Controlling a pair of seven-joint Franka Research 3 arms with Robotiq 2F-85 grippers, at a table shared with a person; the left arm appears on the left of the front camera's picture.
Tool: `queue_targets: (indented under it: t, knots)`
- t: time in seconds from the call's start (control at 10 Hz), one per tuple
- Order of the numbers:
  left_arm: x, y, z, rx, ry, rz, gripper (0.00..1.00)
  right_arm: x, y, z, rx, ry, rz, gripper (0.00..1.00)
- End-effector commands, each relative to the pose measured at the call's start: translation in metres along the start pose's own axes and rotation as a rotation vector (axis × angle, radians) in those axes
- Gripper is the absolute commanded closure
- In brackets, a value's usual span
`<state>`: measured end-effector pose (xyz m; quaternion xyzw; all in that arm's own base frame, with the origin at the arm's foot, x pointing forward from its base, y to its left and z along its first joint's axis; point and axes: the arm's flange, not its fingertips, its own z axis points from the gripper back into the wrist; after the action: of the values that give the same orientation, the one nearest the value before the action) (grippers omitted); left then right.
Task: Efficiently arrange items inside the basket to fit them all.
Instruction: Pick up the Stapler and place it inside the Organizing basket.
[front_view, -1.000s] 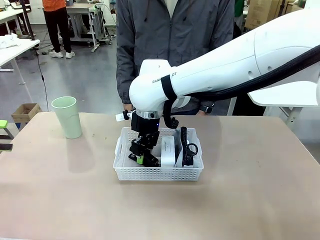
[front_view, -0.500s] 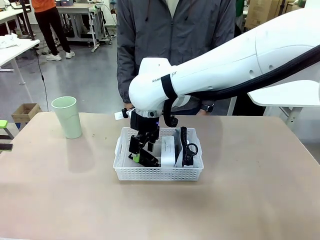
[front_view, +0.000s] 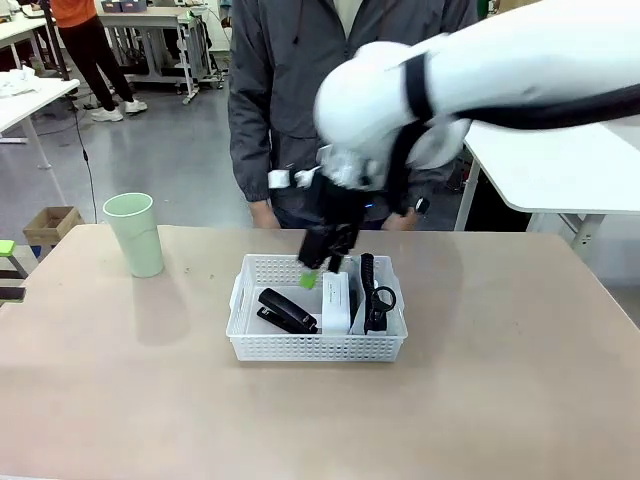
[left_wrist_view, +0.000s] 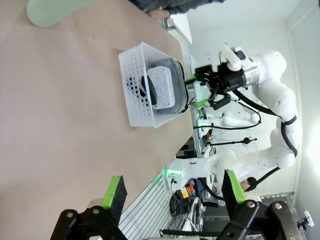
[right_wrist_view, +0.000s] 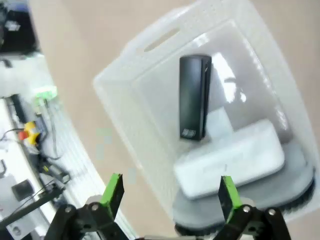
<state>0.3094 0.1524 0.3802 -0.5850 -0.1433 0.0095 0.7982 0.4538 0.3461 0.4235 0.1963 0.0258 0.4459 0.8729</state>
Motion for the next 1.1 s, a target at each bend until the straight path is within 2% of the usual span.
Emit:
queue_targets:
  t: [0.0,0.2,0.3,0.4,0.5,0.6,0.7,0.8,0.9,1.0]
  knots:
    - [-0.002,0.000,-0.001,-0.009,-0.010,-0.013,0.00,-0.109,-0.018,0.047,0.120,-0.223,-0.028,0.00]
    - [-0.002,0.000,-0.001,-0.009,-0.010,-0.013,0.00,-0.210,-0.057,0.092,0.292,-0.543,-0.022,0.00]
    - [-0.002,0.000,-0.001,-0.009,-0.010,-0.013,0.00,-0.254,-0.075,0.102,0.343,-0.656,-0.094,0.00]
    - [-0.002,0.000,-0.001,-0.009,-0.010,-0.013,0.00,-0.298,-0.093,0.103,0.445,-0.770,-0.064,0.00]
    - [-0.002,0.000,-0.001,-0.009,-0.010,-0.013,0.00,-0.342,-0.112,0.096,0.548,-0.967,-0.036,0.00]
    - [-0.002,0.000,-0.001,-0.009,-0.010,-0.013,0.00,-0.385,-0.132,0.079,0.635,-1.178,-0.080,0.00]
    - [-0.002,0.000,-0.001,-0.009,-0.010,-0.013,0.00,-0.412,-0.142,0.061,0.670,-1.281,-0.174,0.00]
    - [-0.002,0.000,-0.001,-0.009,-0.010,-0.013,0.00,-0.425,-0.149,0.044,0.694,-1.303,-0.297,0.00]
    - [-0.002,0.000,-0.001,-0.009,-0.010,-0.013,0.00,-0.422,-0.156,0.033,0.733,-1.164,-0.479,0.00]
    - [-0.002,0.000,-0.001,-0.009,-0.010,-0.013,0.00,-0.435,-0.150,0.077,0.641,-1.244,-0.237,0.00]
